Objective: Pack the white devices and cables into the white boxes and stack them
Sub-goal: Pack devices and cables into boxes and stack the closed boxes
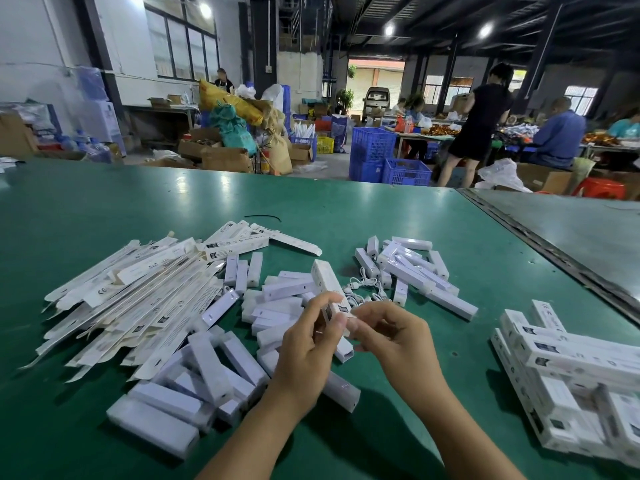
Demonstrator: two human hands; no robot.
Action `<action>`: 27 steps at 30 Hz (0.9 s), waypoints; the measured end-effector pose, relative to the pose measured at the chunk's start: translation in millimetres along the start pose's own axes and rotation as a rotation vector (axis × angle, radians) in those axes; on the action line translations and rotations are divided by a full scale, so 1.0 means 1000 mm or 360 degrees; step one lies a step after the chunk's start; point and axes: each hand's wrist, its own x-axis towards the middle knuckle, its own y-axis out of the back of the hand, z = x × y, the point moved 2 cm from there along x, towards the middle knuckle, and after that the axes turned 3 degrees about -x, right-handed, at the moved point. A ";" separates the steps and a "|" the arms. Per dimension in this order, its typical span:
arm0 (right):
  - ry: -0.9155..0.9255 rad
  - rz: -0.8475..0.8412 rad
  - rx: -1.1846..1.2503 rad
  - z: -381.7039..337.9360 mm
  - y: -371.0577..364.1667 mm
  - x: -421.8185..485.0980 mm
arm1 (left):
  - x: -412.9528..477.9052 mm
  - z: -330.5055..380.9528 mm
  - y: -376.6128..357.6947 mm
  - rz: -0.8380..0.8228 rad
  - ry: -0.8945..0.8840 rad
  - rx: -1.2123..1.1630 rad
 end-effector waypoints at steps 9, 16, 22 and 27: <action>-0.0810 -0.0468 0.0539 0.006 -0.012 -0.003 | 0.003 0.002 0.005 -0.0057 -0.0045 0.0056; -0.0832 -0.0403 0.0896 0.011 -0.010 0.000 | 0.004 0.002 0.003 -0.0121 -0.0075 0.0210; -0.0772 0.0691 0.1143 0.030 0.040 0.018 | 0.003 -0.006 0.003 0.0044 0.0041 0.0288; -0.0748 0.1151 0.1171 0.050 0.079 0.022 | 0.003 -0.009 0.002 0.0073 0.0066 0.0328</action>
